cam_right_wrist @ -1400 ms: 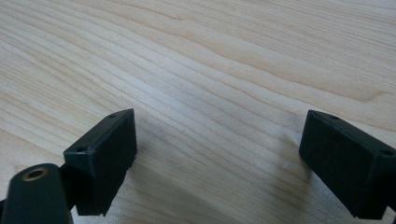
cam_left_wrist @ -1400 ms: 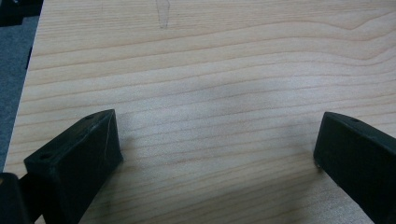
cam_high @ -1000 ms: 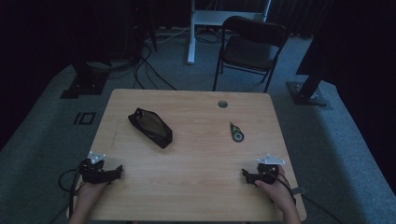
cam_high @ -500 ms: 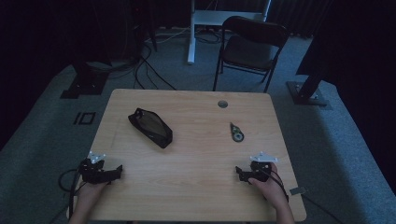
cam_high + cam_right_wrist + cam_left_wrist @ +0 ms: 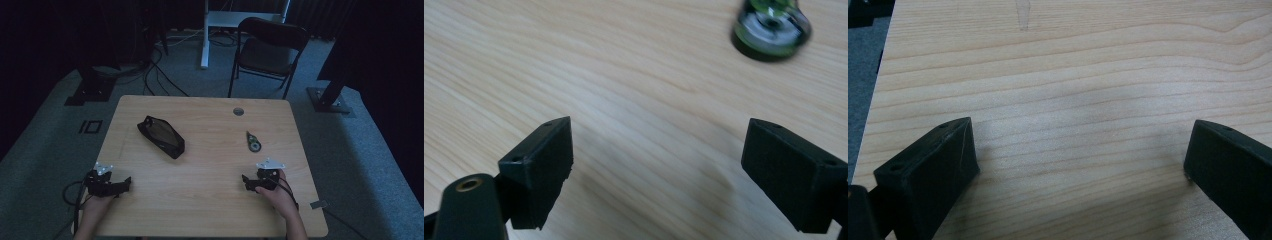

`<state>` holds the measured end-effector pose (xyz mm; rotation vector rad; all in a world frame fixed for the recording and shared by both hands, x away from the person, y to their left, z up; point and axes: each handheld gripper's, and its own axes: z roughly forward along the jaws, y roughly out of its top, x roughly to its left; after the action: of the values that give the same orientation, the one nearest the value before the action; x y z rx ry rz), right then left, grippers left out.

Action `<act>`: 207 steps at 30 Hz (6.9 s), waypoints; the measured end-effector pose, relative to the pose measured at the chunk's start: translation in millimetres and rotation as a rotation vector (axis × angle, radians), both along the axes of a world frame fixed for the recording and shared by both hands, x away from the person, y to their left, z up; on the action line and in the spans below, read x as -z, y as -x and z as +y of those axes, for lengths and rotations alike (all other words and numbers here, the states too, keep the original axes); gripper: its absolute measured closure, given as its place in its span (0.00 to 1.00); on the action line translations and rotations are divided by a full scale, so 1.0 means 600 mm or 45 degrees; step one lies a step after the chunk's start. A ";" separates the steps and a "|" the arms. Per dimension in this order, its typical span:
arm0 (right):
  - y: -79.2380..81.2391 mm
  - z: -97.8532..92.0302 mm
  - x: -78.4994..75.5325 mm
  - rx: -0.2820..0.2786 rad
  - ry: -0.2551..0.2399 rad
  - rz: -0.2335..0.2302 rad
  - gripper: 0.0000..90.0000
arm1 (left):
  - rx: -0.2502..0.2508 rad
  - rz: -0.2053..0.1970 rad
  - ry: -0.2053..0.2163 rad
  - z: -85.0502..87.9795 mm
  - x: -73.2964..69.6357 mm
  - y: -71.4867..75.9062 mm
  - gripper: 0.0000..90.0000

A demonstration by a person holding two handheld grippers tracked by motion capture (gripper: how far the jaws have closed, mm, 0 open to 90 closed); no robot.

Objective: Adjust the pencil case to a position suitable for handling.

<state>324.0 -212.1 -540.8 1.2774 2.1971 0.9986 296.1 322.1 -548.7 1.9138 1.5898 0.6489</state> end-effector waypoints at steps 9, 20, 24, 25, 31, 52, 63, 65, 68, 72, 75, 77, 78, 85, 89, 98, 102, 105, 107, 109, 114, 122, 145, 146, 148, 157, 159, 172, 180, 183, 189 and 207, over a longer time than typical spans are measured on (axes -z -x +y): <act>-0.017 0.029 -0.011 -0.043 -0.034 -0.018 0.15 | 0.003 0.000 0.000 0.000 0.000 0.000 0.01; -0.024 0.067 -0.016 -0.106 -0.058 -0.046 0.16 | 0.005 0.001 -0.001 0.001 0.000 0.000 0.01; -0.026 0.079 -0.018 -0.125 -0.070 -0.052 0.16 | 0.005 0.001 0.000 0.001 0.000 0.000 0.01; -0.026 0.082 -0.018 -0.130 -0.074 -0.053 0.16 | 0.005 0.001 0.000 0.001 0.000 0.000 0.01; -0.028 0.103 -0.022 -0.163 -0.083 -0.055 0.16 | 0.006 0.001 -0.001 0.001 0.000 0.000 0.01; -0.041 0.193 -0.030 -0.292 -0.117 -0.081 0.16 | 0.004 -0.001 0.002 0.000 0.000 0.000 0.01; -0.054 0.237 -0.033 -0.347 -0.132 -0.094 0.17 | 0.004 -0.001 0.002 0.000 0.000 0.000 0.01; -0.058 0.244 -0.034 -0.357 -0.132 -0.096 0.17 | 0.004 -0.001 0.002 0.000 0.000 0.000 0.01; -0.064 0.252 -0.033 -0.362 -0.147 -0.089 0.17 | 0.004 -0.001 0.002 0.000 0.000 0.000 0.01; -0.069 0.260 -0.033 -0.364 -0.158 -0.091 0.17 | 0.004 -0.001 0.002 0.000 0.000 0.000 0.01; -0.070 0.264 -0.033 -0.380 -0.186 -0.089 0.17 | 0.004 -0.001 0.002 0.000 0.000 0.000 0.01; -0.070 0.269 -0.033 -0.389 -0.172 -0.101 0.17 | 0.004 0.000 0.001 0.000 0.000 0.000 0.01; -0.071 0.271 -0.033 -0.395 -0.179 -0.101 0.17 | 0.004 -0.001 0.001 0.000 0.000 0.000 0.01; -0.080 0.289 -0.037 -0.416 -0.204 -0.107 0.19 | 0.004 0.000 0.002 0.000 0.000 0.000 0.01; -0.084 0.298 -0.039 -0.424 -0.201 -0.111 0.19 | 0.004 0.001 0.001 0.001 0.000 0.000 0.01; -0.105 0.318 -0.045 -0.412 -0.176 -0.152 0.46 | 0.004 0.000 0.002 0.000 0.000 0.000 0.01; -0.116 0.320 -0.044 -0.407 -0.178 -0.121 0.54 | 0.004 0.001 0.001 0.000 0.000 0.000 0.01; -0.120 0.324 -0.044 -0.408 -0.196 -0.116 0.54 | 0.004 0.001 0.001 0.000 0.000 0.000 0.01; -0.123 0.328 -0.044 -0.405 -0.199 -0.117 0.54 | 0.004 0.001 0.001 0.001 0.000 0.000 0.01; -0.125 0.331 -0.043 -0.409 -0.197 -0.116 0.55 | 0.004 0.001 0.002 0.000 0.000 0.000 0.01; -0.127 0.342 -0.036 -0.441 -0.165 -0.101 0.61 | 0.004 0.001 0.001 0.000 0.000 0.000 0.01; -0.139 0.354 -0.039 -0.447 -0.125 -0.096 0.68 | 0.001 0.001 0.001 0.000 0.000 0.000 0.01; -0.131 0.318 -0.032 -0.400 -0.151 -0.045 0.81 | 0.000 0.000 0.002 0.000 0.000 0.000 0.01; -0.130 0.315 -0.031 -0.403 -0.148 -0.042 0.81 | 0.000 0.000 0.002 0.000 0.000 0.000 0.01; -0.128 0.308 -0.030 -0.389 -0.165 -0.037 0.81 | 0.000 0.000 0.002 0.000 0.000 0.000 0.01; -0.116 0.277 -0.031 -0.358 -0.158 -0.046 0.81 | 0.000 0.000 0.002 0.000 0.000 0.000 0.01; -0.114 0.269 -0.030 -0.346 -0.163 -0.043 0.81 | 0.000 0.000 0.002 0.000 0.000 0.000 0.01; -0.099 0.212 -0.028 -0.256 -0.173 -0.055 0.81 | 0.000 0.000 0.002 0.000 0.000 0.000 0.01; -0.083 0.169 -0.031 -0.207 -0.126 -0.068 0.81 | -0.003 0.000 0.002 0.000 0.000 0.000 0.01; -0.076 0.154 -0.033 -0.181 -0.116 -0.075 0.81 | -0.003 0.000 0.002 0.000 0.000 0.000 0.01; -0.058 0.118 -0.028 -0.114 -0.135 -0.070 0.81 | -0.003 -0.001 0.002 0.000 0.000 0.000 0.01; 0.014 0.042 -0.023 0.013 -0.130 -0.103 0.81 | -0.001 0.000 0.000 0.000 0.000 0.000 0.01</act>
<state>315.9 -186.8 -527.2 1.2675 2.1008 1.1508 296.1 322.1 -548.7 1.9133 1.5909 0.6494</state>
